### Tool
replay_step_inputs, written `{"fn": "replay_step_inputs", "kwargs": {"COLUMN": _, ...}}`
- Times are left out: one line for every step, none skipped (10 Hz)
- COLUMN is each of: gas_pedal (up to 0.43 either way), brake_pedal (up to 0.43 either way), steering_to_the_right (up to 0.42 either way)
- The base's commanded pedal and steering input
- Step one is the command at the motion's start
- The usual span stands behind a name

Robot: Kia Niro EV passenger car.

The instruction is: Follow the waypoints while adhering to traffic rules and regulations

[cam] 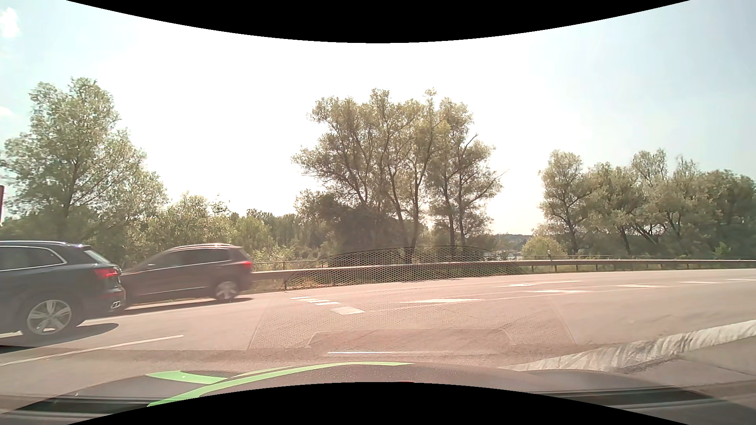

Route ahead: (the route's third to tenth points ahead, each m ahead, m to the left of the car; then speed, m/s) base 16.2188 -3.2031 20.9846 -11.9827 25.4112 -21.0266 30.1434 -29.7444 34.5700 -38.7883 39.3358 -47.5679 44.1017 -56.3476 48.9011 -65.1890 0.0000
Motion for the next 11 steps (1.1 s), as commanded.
{"fn": "replay_step_inputs", "kwargs": {"gas_pedal": 0.000, "brake_pedal": 0.274, "steering_to_the_right": 0.340}}
{"fn": "replay_step_inputs", "kwargs": {"gas_pedal": 0.000, "brake_pedal": 0.280, "steering_to_the_right": 0.340}}
{"fn": "replay_step_inputs", "kwargs": {"gas_pedal": 0.000, "brake_pedal": 0.274, "steering_to_the_right": 0.340}}
{"fn": "replay_step_inputs", "kwargs": {"gas_pedal": 0.000, "brake_pedal": 0.274, "steering_to_the_right": 0.342}}
{"fn": "replay_step_inputs", "kwargs": {"gas_pedal": 0.000, "brake_pedal": 0.274, "steering_to_the_right": 0.342}}
{"fn": "replay_step_inputs", "kwargs": {"gas_pedal": 0.000, "brake_pedal": 0.280, "steering_to_the_right": 0.343}}
{"fn": "replay_step_inputs", "kwargs": {"gas_pedal": 0.000, "brake_pedal": 0.280, "steering_to_the_right": 0.341}}
{"fn": "replay_step_inputs", "kwargs": {"gas_pedal": 0.000, "brake_pedal": 0.274, "steering_to_the_right": 0.339}}
{"fn": "replay_step_inputs", "kwargs": {"gas_pedal": 0.000, "brake_pedal": 0.274, "steering_to_the_right": 0.336}}
{"fn": "replay_step_inputs", "kwargs": {"gas_pedal": 0.000, "brake_pedal": 0.268, "steering_to_the_right": 0.335}}
{"fn": "replay_step_inputs", "kwargs": {"gas_pedal": 0.000, "brake_pedal": 0.232, "steering_to_the_right": 0.335}}
